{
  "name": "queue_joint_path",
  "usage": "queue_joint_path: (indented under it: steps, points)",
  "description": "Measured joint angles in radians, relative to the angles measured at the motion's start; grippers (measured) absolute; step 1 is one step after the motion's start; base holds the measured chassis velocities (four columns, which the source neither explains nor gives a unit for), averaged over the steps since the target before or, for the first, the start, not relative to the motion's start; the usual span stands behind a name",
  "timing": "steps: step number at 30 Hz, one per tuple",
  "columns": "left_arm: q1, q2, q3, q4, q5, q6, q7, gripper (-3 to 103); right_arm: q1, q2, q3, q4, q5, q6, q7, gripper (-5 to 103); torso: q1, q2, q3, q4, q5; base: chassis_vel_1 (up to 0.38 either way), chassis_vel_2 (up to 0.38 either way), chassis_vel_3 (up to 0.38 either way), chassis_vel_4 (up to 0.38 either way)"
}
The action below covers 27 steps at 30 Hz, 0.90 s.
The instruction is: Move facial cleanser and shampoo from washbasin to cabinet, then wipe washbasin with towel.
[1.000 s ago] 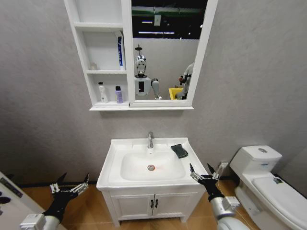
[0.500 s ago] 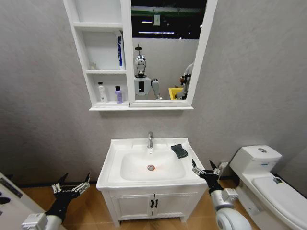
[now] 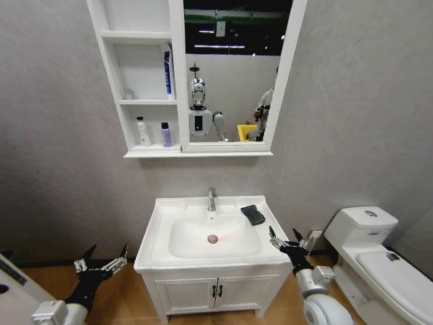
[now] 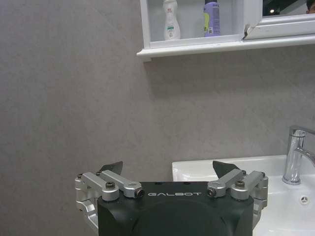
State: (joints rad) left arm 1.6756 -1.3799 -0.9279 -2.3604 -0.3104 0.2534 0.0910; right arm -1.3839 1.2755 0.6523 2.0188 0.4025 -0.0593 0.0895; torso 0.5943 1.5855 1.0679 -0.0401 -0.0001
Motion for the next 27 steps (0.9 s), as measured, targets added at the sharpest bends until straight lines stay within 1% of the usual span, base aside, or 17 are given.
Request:
queue_joint_path:
  steps: [2, 3, 4, 5, 6, 7, 8, 9, 10, 11, 12, 13, 17, 19, 22, 23, 27]
  points:
    - [0.0, 0.0, 0.0, 0.0, 0.0, 0.0, 0.0, 100, 0.007, -0.013, 0.026, -0.002, 0.008, -0.056, -0.003, 100, 0.0, 0.0, 0.0, 0.0, 0.0006, -0.186, 0.188, 0.205, -0.177]
    - [0.0, 0.0, 0.0, 0.0, 0.0, 0.0, 0.0, 100, 0.007, -0.013, 0.026, -0.002, 0.008, -0.056, -0.003, 100, 0.0, 0.0, 0.0, 0.0, 0.0006, -0.186, 0.198, 0.208, -0.177]
    - [0.0, 0.0, 0.0, 0.0, 0.0, 0.0, -0.001, 100, 0.03, -0.028, 0.052, -0.007, 0.037, -0.103, 0.003, 100, 0.001, 0.0, 0.0, -0.0002, -0.0002, -0.165, 0.198, 0.143, -0.182]
    - [0.0, 0.0, 0.0, 0.0, -0.001, 0.0, -0.001, 100, 0.058, -0.05, 0.066, -0.021, 0.062, -0.145, 0.006, 100, 0.001, 0.0, 0.0, 0.0006, 0.0005, -0.142, 0.164, 0.143, -0.089]
    - [0.0, 0.0, 0.0, 0.0, -0.001, 0.0, -0.001, 100, 0.058, -0.05, 0.066, -0.021, 0.062, -0.145, 0.006, 100, 0.001, 0.0, 0.0, 0.0006, 0.0005, -0.142, 0.164, 0.143, -0.089]
    - [-0.001, 0.001, 0.0, 0.001, -0.001, 0.0, -0.001, 100, 0.094, -0.084, 0.071, -0.049, 0.081, -0.182, 0.004, 100, 0.002, -0.001, 0.0, 0.0007, 0.0003, -0.142, 0.114, 0.102, -0.089]
    - [-0.001, 0.001, 0.0, 0.001, -0.001, 0.0, -0.001, 100, 0.094, -0.084, 0.071, -0.049, 0.081, -0.182, 0.004, 100, 0.002, -0.001, 0.0, 0.0007, 0.0003, -0.142, 0.114, 0.102, -0.089]
    - [-0.001, 0.001, 0.001, 0.001, -0.001, 0.001, -0.001, 100, 0.153, -0.139, 0.065, -0.1, 0.099, -0.218, -0.005, 100, 0.002, -0.001, 0.001, 0.0002, 0.0003, -0.082, 0.041, 0.013, -0.013]
    - [-0.001, 0.001, 0.001, 0.001, -0.001, 0.001, -0.001, 100, 0.182, -0.164, 0.055, -0.122, 0.104, -0.232, -0.009, 100, 0.001, -0.001, 0.0, 0.0001, 0.0, -0.068, 0.041, -0.037, -0.014]
    - [-0.001, 0.001, 0.001, 0.001, -0.001, 0.001, -0.001, 100, 0.182, -0.164, 0.055, -0.122, 0.104, -0.232, -0.009, 100, 0.001, -0.001, 0.0, 0.0001, 0.0, -0.068, 0.041, -0.037, -0.014]
    - [-0.001, 0.001, 0.001, 0.001, -0.001, 0.0, -0.001, 100, 0.199, -0.179, 0.044, -0.137, 0.106, -0.245, -0.01, 100, 0.001, 0.0, 0.0, -0.0005, 0.0, 0.0, 0.0, 0.0, 0.0]
    - [-0.001, 0.001, 0.001, 0.001, -0.001, 0.001, -0.001, 100, 0.211, -0.191, 0.032, -0.154, 0.107, -0.258, -0.012, 100, 0.0, 0.0, 0.0, -0.0001, 0.0002, 0.0, 0.0, 0.0, 0.0]
    - [0.0, 0.001, 0.001, 0.001, -0.001, 0.001, -0.001, 100, 0.243, -0.206, 0.021, -0.203, 0.107, -0.272, -0.027, 100, -0.001, 0.0, 0.0, -0.0001, 0.0003, 0.026, -0.005, -0.024, 0.023]
    - [0.0, 0.001, 0.001, 0.001, -0.001, 0.001, -0.001, 100, 0.301, -0.229, -0.007, -0.282, 0.115, -0.286, -0.054, 100, -0.001, 0.0, 0.0, 0.0002, 0.0002, 0.054, -0.028, -0.036, 0.047]
    - [0.0, 0.001, 0.001, 0.001, -0.001, 0.001, -0.001, 100, 0.348, -0.244, -0.045, -0.346, 0.129, -0.294, -0.085, 100, 0.0, 0.0, 0.0, 0.0001, 0.0, 0.018, -0.008, -0.011, 0.016]
    - [0.0, 0.001, 0.001, 0.001, -0.001, 0.001, -0.001, 100, 0.379, -0.247, -0.075, -0.394, 0.132, -0.295, -0.109, 100, 0.0, 0.0, 0.0, 0.0001, 0.0002, 0.0, 0.0, 0.0, 0.0]
    - [0.0, 0.001, 0.001, 0.001, -0.001, 0.001, -0.001, 100, 0.425, -0.237, -0.119, -0.464, 0.131, -0.287, -0.135, 100, 0.001, 0.0, 0.0, 0.0002, 0.0003, 0.0, 0.0, 0.0, 0.0]
